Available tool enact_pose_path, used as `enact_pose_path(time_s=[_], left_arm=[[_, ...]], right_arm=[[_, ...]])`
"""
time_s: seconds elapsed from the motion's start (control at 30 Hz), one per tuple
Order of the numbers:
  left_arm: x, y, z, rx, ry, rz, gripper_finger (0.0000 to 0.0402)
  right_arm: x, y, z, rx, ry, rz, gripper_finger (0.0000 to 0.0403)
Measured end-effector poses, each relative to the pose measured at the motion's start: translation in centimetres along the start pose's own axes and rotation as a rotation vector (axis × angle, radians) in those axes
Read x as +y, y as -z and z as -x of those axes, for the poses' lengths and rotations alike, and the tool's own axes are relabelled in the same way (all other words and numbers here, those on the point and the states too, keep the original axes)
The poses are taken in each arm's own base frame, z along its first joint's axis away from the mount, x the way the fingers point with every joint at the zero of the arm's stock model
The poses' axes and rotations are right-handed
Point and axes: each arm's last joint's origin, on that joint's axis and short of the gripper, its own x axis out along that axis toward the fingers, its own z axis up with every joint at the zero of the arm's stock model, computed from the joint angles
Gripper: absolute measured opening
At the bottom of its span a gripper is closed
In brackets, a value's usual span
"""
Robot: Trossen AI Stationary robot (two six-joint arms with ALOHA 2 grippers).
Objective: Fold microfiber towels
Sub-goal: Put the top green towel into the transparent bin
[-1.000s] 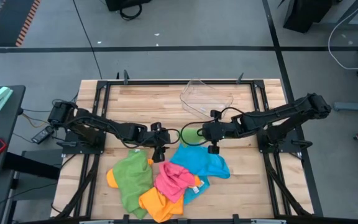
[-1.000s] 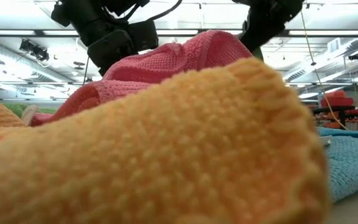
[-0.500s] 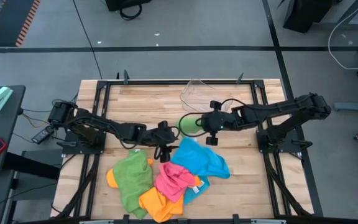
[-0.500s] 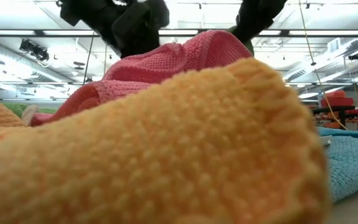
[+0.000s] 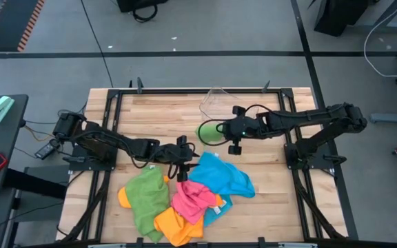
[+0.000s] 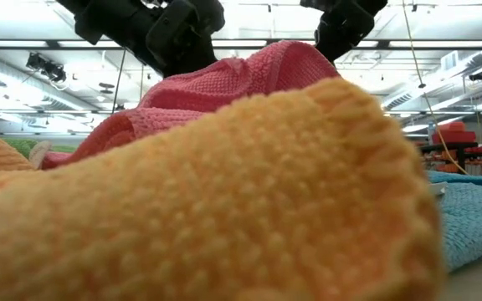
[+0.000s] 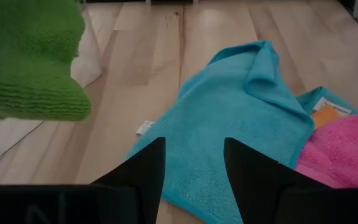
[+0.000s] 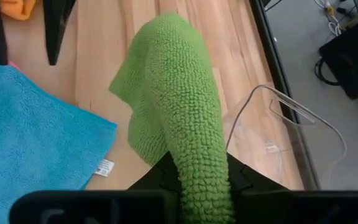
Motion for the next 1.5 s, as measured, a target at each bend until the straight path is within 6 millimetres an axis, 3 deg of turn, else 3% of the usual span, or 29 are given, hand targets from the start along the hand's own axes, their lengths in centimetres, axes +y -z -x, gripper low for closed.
enact_pose_path(time_s=[0.6,1.07,1.5], left_arm=[[0.0,0.0,0.0,0.001,0.001,0.01,0.0173],[0.0,0.0,0.0,0.003,0.0,0.009,0.0173],[0.0,0.0,0.0,0.005,0.0,0.009,0.0173]], right_arm=[[-0.3,0.2,-0.1,0.016,-0.008,0.125,0.0055],[-1.6,0.4,-0.5,0.036,0.023,0.187,0.0055],[-2.3,0.4,-0.6,0.09,0.182,0.368,0.0055]])
